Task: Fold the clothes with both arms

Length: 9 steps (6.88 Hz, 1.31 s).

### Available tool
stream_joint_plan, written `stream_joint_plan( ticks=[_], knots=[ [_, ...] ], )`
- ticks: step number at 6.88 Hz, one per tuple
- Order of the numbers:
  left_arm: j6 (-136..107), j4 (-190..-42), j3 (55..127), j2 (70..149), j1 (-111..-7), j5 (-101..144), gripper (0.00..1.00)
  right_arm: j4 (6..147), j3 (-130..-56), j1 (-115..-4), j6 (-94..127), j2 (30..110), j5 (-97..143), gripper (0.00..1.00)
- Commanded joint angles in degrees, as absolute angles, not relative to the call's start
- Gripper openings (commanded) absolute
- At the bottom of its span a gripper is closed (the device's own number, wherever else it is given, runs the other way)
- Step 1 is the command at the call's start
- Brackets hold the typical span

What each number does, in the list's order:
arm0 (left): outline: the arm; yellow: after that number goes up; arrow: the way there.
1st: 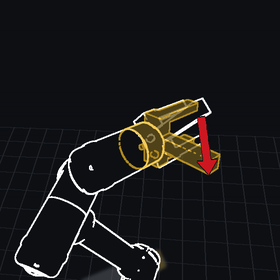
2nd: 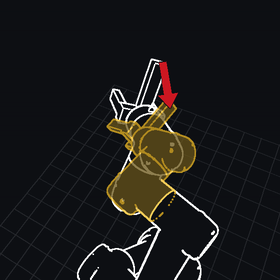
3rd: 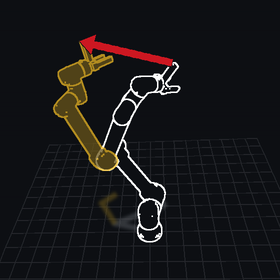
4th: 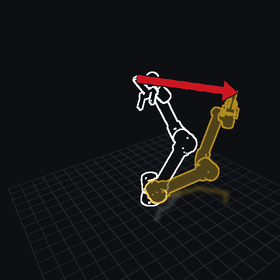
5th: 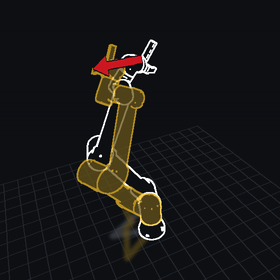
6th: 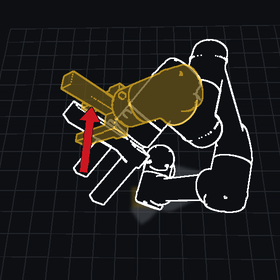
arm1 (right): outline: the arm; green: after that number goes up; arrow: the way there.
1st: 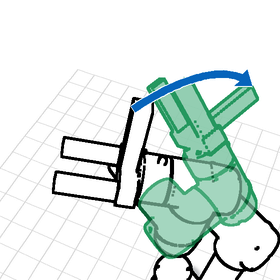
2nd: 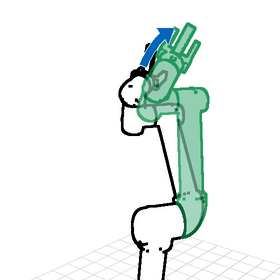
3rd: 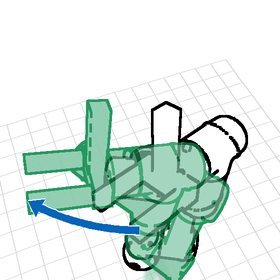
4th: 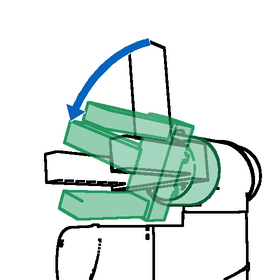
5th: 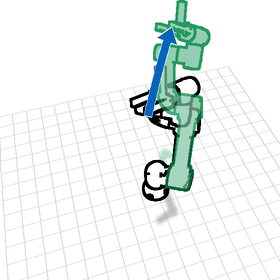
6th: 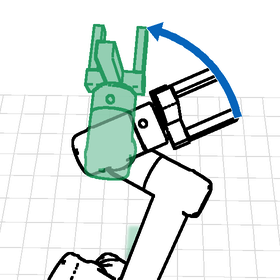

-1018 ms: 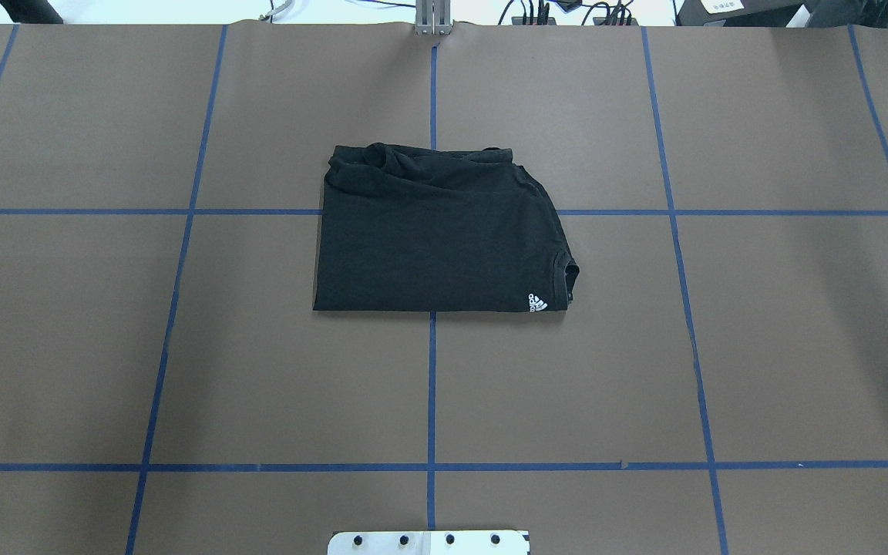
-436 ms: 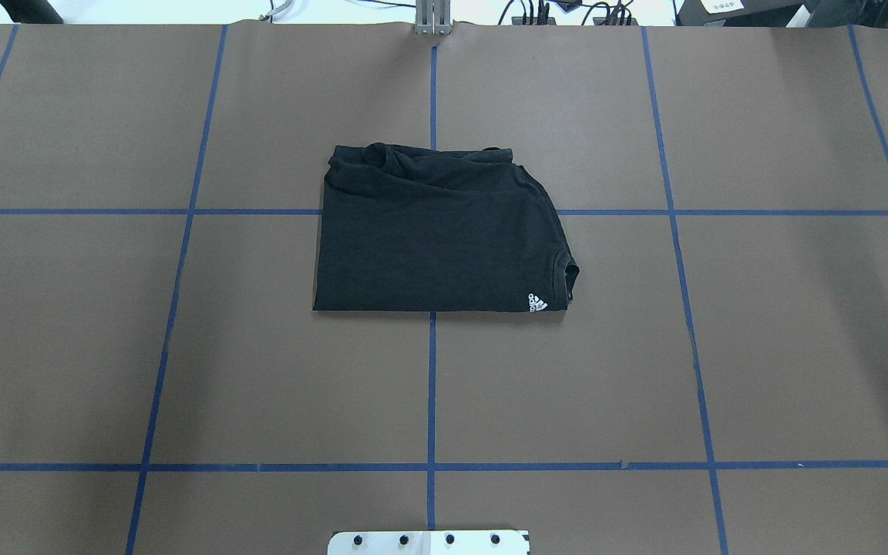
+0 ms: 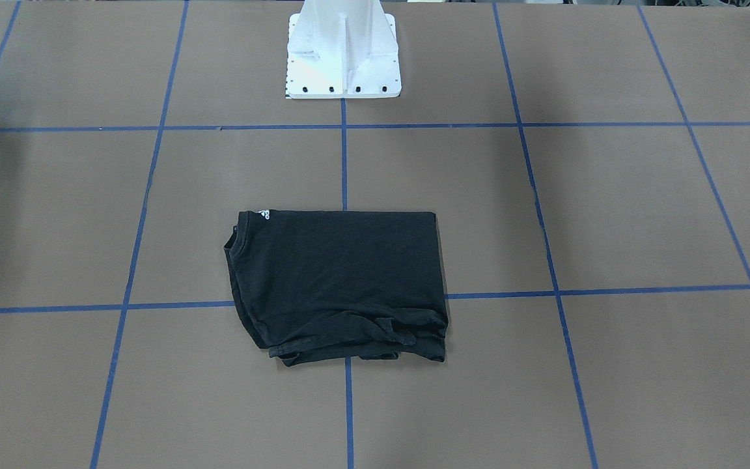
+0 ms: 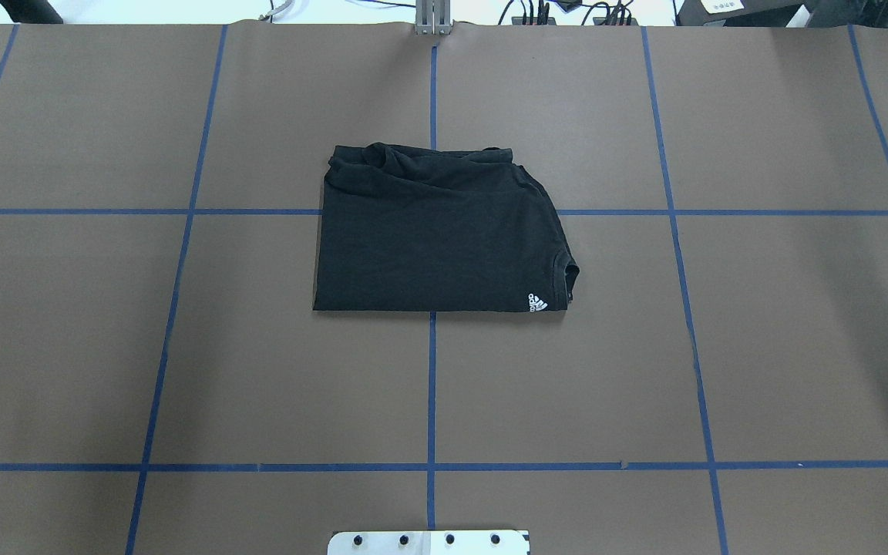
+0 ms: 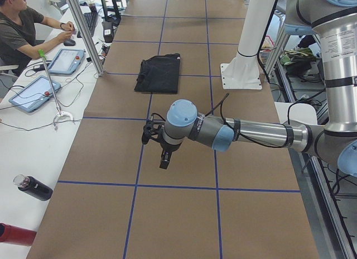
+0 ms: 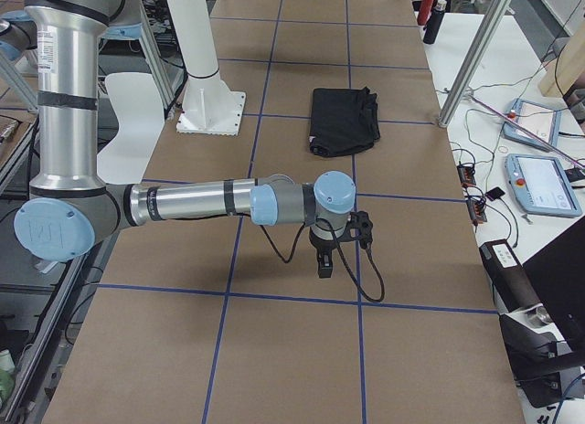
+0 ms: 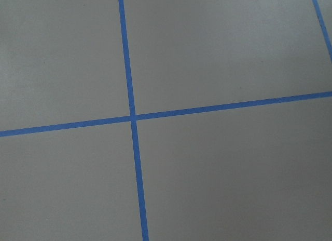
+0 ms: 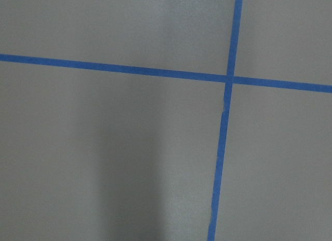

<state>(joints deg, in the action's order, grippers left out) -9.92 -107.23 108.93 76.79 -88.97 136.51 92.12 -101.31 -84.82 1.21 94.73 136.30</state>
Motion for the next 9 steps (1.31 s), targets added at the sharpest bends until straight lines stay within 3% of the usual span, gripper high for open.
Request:
stream_joint_plan(
  ticks=[1,9],
  knots=[
    [-9.9,-107.2,109.0,76.6,-89.0,136.6,1.00,92.0,-102.4,-84.8,1.0,96.3,135.7,1.00],
    [-9.9,-106.8,108.2,78.2,-88.8,136.3,1.00,91.9,-105.8,-84.8,1.1,98.7,134.9,1.00]
  ],
)
